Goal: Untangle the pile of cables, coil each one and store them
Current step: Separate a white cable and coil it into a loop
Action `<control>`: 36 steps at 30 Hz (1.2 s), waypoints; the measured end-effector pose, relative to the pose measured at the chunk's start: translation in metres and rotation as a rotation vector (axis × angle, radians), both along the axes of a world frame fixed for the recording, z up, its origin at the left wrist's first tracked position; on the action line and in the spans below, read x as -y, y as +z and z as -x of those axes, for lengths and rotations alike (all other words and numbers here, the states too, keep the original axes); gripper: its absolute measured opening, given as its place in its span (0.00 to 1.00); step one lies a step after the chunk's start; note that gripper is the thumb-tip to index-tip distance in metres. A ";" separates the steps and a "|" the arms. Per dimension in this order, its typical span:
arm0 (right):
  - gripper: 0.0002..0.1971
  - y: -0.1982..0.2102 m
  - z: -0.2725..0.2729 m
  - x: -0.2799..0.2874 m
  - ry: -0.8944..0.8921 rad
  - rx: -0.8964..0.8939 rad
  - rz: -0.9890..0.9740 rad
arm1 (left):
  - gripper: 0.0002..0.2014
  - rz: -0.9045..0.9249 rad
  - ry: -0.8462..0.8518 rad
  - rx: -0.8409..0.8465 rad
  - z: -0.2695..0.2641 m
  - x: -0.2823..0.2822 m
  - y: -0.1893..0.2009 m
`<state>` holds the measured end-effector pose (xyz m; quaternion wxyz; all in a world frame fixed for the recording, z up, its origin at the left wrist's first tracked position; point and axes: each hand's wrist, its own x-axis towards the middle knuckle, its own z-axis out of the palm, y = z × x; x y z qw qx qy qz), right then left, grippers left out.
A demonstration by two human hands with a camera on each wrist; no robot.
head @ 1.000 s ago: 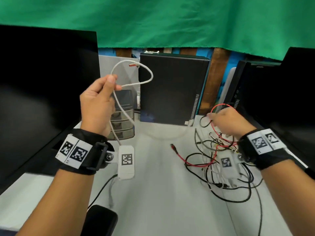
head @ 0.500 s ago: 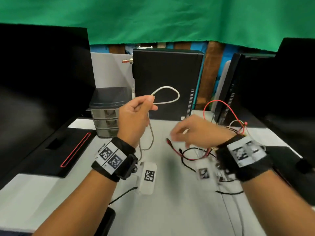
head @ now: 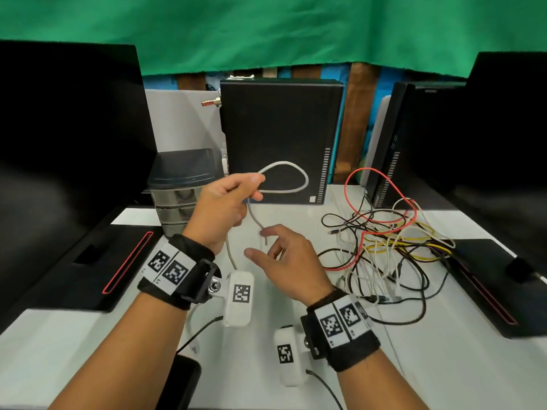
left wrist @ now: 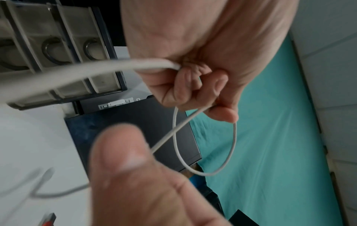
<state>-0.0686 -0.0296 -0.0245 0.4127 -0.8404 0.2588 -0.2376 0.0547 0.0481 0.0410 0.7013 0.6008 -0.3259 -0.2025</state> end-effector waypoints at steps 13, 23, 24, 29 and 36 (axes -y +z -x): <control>0.10 0.008 0.015 -0.004 0.114 0.170 -0.305 | 0.10 -0.408 -0.005 0.435 -0.006 -0.003 -0.002; 0.08 0.023 0.024 0.019 -0.254 0.605 -0.648 | 0.15 -0.687 -0.479 0.562 0.031 -0.010 0.010; 0.08 0.020 0.027 0.021 -0.279 0.600 -0.687 | 0.15 -0.692 -0.483 0.547 0.032 -0.010 0.009; 0.05 0.019 0.033 0.030 -0.561 0.591 -0.270 | 0.16 -0.518 -0.440 0.344 0.030 -0.017 0.021; 0.13 0.034 0.034 0.003 -0.007 0.549 0.248 | 0.18 -0.392 -0.376 0.368 0.039 -0.031 0.043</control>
